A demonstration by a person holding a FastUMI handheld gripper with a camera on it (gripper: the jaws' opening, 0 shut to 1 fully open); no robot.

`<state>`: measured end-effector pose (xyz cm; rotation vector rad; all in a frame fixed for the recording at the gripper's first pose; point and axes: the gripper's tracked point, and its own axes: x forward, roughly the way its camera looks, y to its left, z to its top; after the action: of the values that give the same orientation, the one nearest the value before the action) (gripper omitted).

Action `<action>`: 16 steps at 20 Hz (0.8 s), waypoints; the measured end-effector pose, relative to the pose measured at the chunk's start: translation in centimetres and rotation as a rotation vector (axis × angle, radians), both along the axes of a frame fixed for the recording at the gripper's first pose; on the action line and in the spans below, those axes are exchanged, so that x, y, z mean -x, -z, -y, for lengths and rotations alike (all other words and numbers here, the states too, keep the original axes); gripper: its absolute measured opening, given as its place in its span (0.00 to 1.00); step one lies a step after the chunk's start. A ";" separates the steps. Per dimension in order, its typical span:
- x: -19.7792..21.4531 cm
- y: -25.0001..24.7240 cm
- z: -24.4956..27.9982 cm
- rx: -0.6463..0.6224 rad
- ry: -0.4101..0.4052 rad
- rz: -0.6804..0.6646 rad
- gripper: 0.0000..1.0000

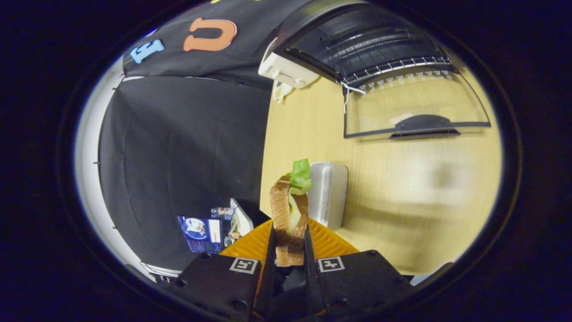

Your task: Open the toaster oven, put the food inside, and close the toaster oven door.

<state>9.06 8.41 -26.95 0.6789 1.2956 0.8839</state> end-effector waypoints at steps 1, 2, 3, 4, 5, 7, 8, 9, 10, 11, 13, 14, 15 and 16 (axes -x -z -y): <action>-0.8 -0.9 0.6 -0.013 0.021 0.022 0.35; -1.7 -1.9 1.3 -0.029 0.049 0.044 0.35; -2.5 -2.7 1.9 -0.047 0.077 0.061 0.35; -3.5 -3.7 2.6 -0.068 0.113 0.073 0.35; -4.7 -4.5 3.5 -0.096 0.155 0.083 0.36; -6.9 -5.2 5.0 -0.129 0.236 0.090 0.36; -8.1 -5.1 5.9 -0.129 0.285 0.100 0.35; -9.2 -4.7 6.8 -0.121 0.333 0.109 0.35; -10.4 -4.5 7.7 -0.116 0.396 0.116 0.35; -11.8 -4.2 8.5 -0.118 0.455 0.117 0.35; -13.9 -3.5 9.6 -0.131 0.545 0.111 0.35; -14.7 -3.1 9.8 -0.138 0.577 0.103 0.35; -15.6 -2.6 10.0 -0.149 0.607 0.090 0.35; -16.7 -2.1 10.1 -0.161 0.633 0.078 0.35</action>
<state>25.72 -1.72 -24.83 1.0927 0.8596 0.4861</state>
